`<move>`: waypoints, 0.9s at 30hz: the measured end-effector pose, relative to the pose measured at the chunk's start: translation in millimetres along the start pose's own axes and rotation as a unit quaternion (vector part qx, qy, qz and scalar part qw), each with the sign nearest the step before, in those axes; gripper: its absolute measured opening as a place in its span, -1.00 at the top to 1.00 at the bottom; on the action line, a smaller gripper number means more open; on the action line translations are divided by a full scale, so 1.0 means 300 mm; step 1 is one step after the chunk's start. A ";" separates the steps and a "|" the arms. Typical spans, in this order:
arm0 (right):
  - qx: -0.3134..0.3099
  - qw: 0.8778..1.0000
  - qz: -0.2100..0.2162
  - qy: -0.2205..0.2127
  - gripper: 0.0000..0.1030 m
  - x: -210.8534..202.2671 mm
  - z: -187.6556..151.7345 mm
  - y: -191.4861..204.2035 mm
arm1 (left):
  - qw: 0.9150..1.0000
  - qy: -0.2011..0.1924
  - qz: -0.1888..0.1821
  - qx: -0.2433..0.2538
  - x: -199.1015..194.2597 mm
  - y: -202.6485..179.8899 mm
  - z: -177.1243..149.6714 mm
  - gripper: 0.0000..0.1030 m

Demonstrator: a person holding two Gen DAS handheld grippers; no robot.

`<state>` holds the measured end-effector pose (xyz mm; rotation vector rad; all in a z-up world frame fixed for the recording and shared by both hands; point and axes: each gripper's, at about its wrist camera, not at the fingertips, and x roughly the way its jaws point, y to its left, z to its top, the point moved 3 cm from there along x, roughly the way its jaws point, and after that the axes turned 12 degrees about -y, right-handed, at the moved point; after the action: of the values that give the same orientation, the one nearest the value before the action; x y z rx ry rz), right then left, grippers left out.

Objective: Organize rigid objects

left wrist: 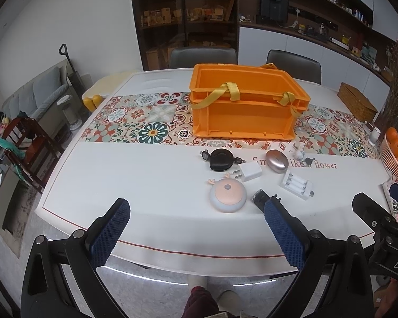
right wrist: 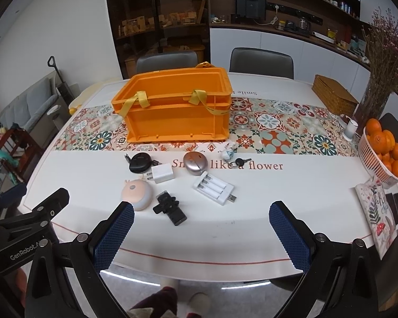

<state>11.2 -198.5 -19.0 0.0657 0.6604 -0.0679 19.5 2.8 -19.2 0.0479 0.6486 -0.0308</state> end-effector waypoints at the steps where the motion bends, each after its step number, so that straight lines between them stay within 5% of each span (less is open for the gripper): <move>1: 0.000 1.000 0.000 0.000 -0.99 0.000 0.000 0.000 | 1.000 0.000 0.000 0.000 -0.001 0.000 -0.002 -1.00; 27: -0.001 1.000 0.001 -0.001 -0.99 -0.004 -0.004 0.000 | 1.000 0.003 0.000 0.001 -0.011 0.002 -0.016 -1.00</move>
<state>9.5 -198.3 -19.1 0.0641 0.6591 -0.0647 14.1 3.8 -21.1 0.0498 0.6540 -0.0312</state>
